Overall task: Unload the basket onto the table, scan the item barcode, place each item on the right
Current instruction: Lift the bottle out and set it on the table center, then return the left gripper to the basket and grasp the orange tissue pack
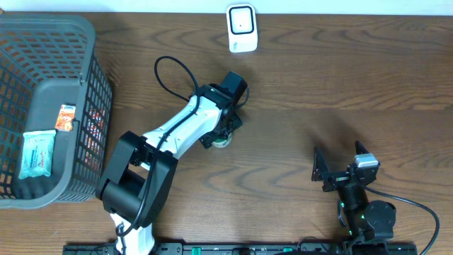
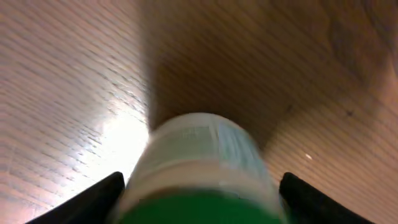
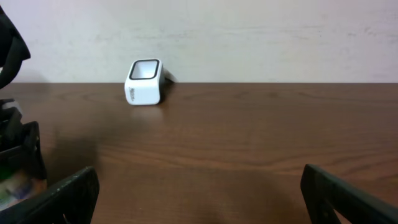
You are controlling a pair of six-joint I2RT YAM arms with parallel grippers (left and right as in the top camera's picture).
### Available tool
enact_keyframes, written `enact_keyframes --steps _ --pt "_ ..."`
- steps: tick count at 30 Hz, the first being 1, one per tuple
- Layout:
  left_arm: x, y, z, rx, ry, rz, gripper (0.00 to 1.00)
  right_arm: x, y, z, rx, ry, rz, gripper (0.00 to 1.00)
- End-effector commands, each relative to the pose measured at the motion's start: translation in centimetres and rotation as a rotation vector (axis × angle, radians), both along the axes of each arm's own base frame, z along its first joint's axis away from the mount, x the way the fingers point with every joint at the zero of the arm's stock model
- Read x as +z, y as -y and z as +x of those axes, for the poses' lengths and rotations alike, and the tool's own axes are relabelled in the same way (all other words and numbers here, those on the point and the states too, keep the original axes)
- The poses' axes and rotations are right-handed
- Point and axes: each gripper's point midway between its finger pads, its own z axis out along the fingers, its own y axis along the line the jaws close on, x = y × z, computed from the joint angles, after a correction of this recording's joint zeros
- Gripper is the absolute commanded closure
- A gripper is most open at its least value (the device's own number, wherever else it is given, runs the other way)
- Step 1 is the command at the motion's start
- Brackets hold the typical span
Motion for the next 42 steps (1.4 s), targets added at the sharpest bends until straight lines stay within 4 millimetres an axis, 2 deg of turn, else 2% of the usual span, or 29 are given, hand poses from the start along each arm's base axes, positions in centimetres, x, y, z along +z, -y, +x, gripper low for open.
enact_keyframes --steps 1,4,6,9,12,13,15,16,17,19,21,23,25,28,32,36,42 --pt "0.6 -0.8 0.7 -0.02 0.038 0.045 0.05 -0.1 -0.1 0.0 0.003 0.001 -0.01 0.01" --pt "1.0 -0.8 1.1 -0.065 0.053 0.053 0.02 -0.1 -0.1 0.0 0.003 0.001 -0.01 0.01" --pt "2.2 -0.5 1.7 -0.123 0.073 0.052 0.02 -0.1 -0.1 0.0 0.003 0.001 -0.01 0.01" --pt "6.4 -0.5 3.4 -0.231 0.141 0.077 0.02 -0.1 -0.1 0.0 0.003 0.001 -0.01 0.01" --pt "13.1 -1.9 5.0 -0.326 0.237 0.142 0.02 -0.1 -0.1 0.0 0.003 0.001 -0.01 0.01" --pt "16.9 -2.9 5.5 -0.366 0.295 0.177 0.02 -0.1 -0.1 0.0 0.003 0.002 -0.01 0.01" --pt "22.6 -5.3 5.9 -0.378 0.385 0.242 0.02 -0.1 -0.1 0.0 0.003 0.001 -0.01 0.01" --pt "24.7 -6.6 6.0 -0.366 0.422 0.269 0.02 -0.1 -0.1 0.0 0.003 0.001 -0.01 0.01" --pt "27.5 -8.5 5.9 -0.337 0.472 0.3 0.02 -0.1 -0.1 0.0 0.003 0.001 -0.01 0.01" --pt "31.0 -11.6 5.5 -0.264 0.541 0.33 0.02 -0.1 -0.1 0.0 0.003 0.001 -0.01 0.01" --pt "34.0 -15.6 4.9 -0.148 0.607 0.34 0.02 -0.1 -0.1 0.0 0.003 0.001 -0.01 0.01" --pt "35.5 -19.7 4.0 -0.005 0.636 0.348 0.02 -0.1 -0.1 0.0 0.003 0.001 -0.01 0.01" --pt "36.0 -23.9 2.9 0.138 0.627 0.362 0.02 -0.1 -0.1 0.0 0.003 0.001 -0.01 0.01" --pt "35.1 -29.2 1.1 0.288 0.559 0.38 0.02 -0.1 -0.1 0.0 0.003 0.001 -0.01 0.01" --pt "33.0 -34.1 -1.0 0.458 0.442 0.384 0.02 -0.1 -0.1 0.0 0.003 0.001 -0.01 0.01" --pt "30.3 -37.0 -1.5 0.603 0.363 0.374 0.02 -0.1 -0.1 0.0 0.003 0.001 -0.01 0.01" --pt "24.9 -38.7 -0.3 0.639 0.201 0.362 0.02 -0.1 -0.1 0.0 0.003 0.001 -0.01 0.01"
